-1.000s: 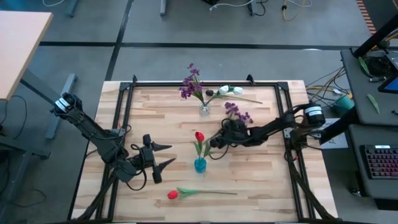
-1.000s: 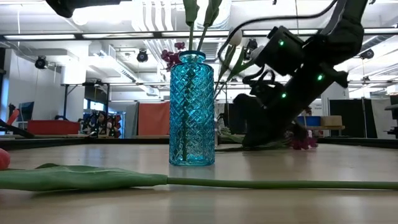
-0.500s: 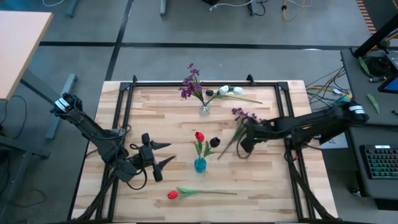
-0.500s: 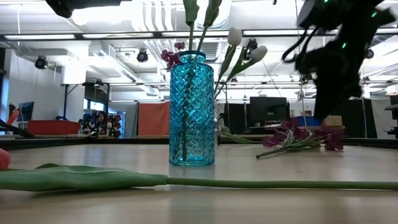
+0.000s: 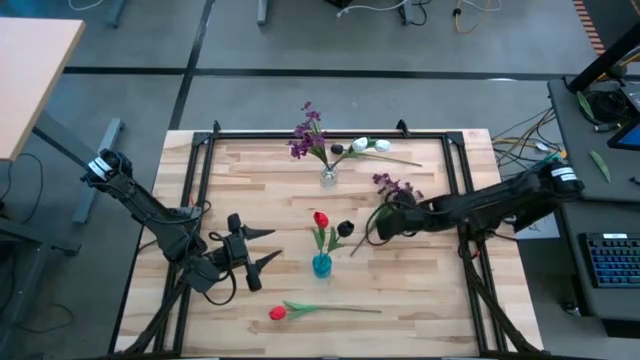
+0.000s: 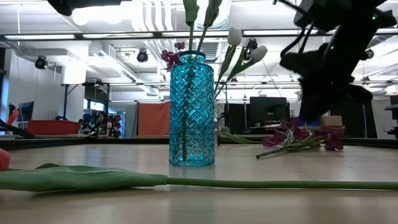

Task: Sort flowers into vase by color
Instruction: Put the violet flowers into the transparent vase

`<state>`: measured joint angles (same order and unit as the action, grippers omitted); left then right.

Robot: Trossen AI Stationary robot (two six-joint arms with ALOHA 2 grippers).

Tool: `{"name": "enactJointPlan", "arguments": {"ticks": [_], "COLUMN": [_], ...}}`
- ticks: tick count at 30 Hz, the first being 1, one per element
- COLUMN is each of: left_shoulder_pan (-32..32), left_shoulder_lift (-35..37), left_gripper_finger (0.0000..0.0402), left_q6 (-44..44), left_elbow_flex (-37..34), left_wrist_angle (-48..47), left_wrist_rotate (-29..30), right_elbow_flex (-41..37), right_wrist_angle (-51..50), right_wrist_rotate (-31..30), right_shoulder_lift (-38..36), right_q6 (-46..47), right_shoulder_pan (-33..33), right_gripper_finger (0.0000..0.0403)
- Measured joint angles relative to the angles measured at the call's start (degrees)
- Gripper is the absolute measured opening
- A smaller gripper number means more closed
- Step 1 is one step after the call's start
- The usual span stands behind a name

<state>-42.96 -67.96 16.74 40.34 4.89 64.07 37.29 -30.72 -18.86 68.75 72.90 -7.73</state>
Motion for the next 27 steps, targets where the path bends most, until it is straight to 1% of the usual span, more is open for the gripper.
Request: {"name": "enactJointPlan", "arguments": {"ticks": [4, 8, 11, 13, 16, 19, 22, 24, 27], "left_shoulder_pan": [0.0, 0.0, 0.0, 0.0, 0.0, 0.0, 0.0, 0.0, 0.0], "left_shoulder_lift": [0.0, 0.0, 0.1, 0.1, 0.2, 0.2, 0.2, 0.2, 0.2], "left_gripper_finger": [0.0235, 0.0235, 0.0235, 0.0235, 0.0235, 0.0235, 0.0235, 0.0235, 0.0235], "left_q6": [-2.7, -6.4, -8.8, -9.3, -9.2, -9.1, -9.0, -8.8, -8.8], "left_elbow_flex": [0.0, 0.0, 0.0, 0.0, 0.0, 0.0, 0.0, 0.0, 0.0], "left_wrist_angle": [0.0, -0.4, -0.9, -1.6, -2.9, -4.0, -4.7, -5.0, -5.0], "left_wrist_rotate": [0.0, 0.1, 0.1, 0.2, 2.6, 7.1, 11.8, 13.3, 13.3], "right_elbow_flex": [1.6, 3.0, 4.5, 6.0, 8.5, 10.8, 12.7, 14.1, 16.2], "right_wrist_angle": [0.1, 0.2, 0.2, 0.1, 0.1, -0.3, -1.7, -4.1, -9.5], "right_wrist_rotate": [0.4, -4.4, -5.3, -5.3, -5.4, -5.6, -4.3, -2.6, -0.5], "right_shoulder_lift": [5.0, 10.6, 14.6, 17.1, 20.3, 23.7, 26.5, 28.0, 28.8], "right_q6": [5.7, 10.9, 15.3, 17.9, 20.5, 21.8, 21.4, 21.3, 21.3], "right_shoulder_pan": [-0.3, -0.5, -0.5, -0.5, -0.5, 0.4, 1.7, 2.2, 2.3], "right_gripper_finger": [0.0121, 0.0188, 0.0234, 0.0259, 0.0287, 0.0301, 0.0298, 0.0284, 0.0244]}}
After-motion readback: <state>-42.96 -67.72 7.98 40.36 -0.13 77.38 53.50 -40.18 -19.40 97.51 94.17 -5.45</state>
